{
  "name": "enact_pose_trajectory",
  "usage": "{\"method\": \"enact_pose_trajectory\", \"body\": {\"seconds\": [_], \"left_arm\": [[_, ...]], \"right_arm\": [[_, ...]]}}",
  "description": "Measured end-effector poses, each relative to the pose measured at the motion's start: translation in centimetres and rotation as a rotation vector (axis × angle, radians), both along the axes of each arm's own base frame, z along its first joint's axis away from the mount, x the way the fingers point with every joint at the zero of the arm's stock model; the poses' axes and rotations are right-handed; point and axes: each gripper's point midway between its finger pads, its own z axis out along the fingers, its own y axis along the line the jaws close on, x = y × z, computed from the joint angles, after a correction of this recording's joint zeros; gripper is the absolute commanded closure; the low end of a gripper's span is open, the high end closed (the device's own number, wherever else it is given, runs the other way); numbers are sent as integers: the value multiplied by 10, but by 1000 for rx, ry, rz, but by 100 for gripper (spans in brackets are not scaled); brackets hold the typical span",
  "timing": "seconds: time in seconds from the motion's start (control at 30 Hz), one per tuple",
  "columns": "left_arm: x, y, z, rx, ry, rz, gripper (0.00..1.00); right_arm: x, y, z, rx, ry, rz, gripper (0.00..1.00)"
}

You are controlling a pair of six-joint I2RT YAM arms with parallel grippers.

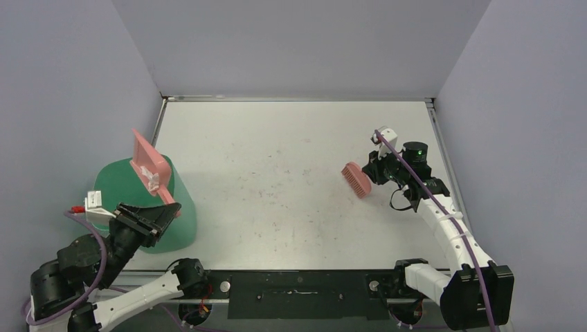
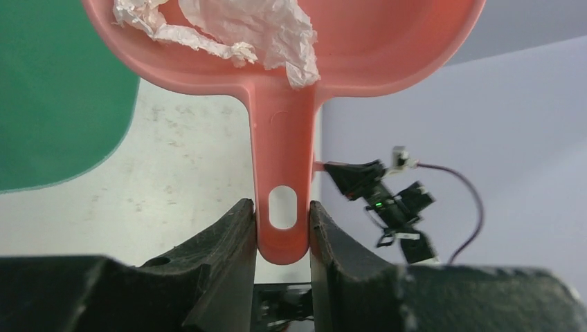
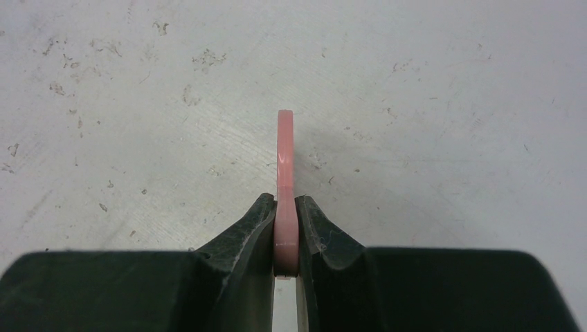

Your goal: Sweep away the paper scraps from the table

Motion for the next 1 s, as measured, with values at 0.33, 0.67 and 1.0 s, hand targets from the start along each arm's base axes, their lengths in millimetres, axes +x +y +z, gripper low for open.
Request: {"method": "enact_pose_trajectory", "body": {"seconds": [0.33, 0.67, 1.0], "left_arm": [[10, -30, -11, -466, -37, 7, 100], [11, -34, 11, -606, -58, 3, 100], [17, -23, 43, -750, -151, 67, 100]], "right_arm": [[-1, 0, 0, 0, -4, 5, 95], [-1, 1, 0, 1, -3, 7, 95], [-1, 1, 0, 1, -4, 7, 95]]}}
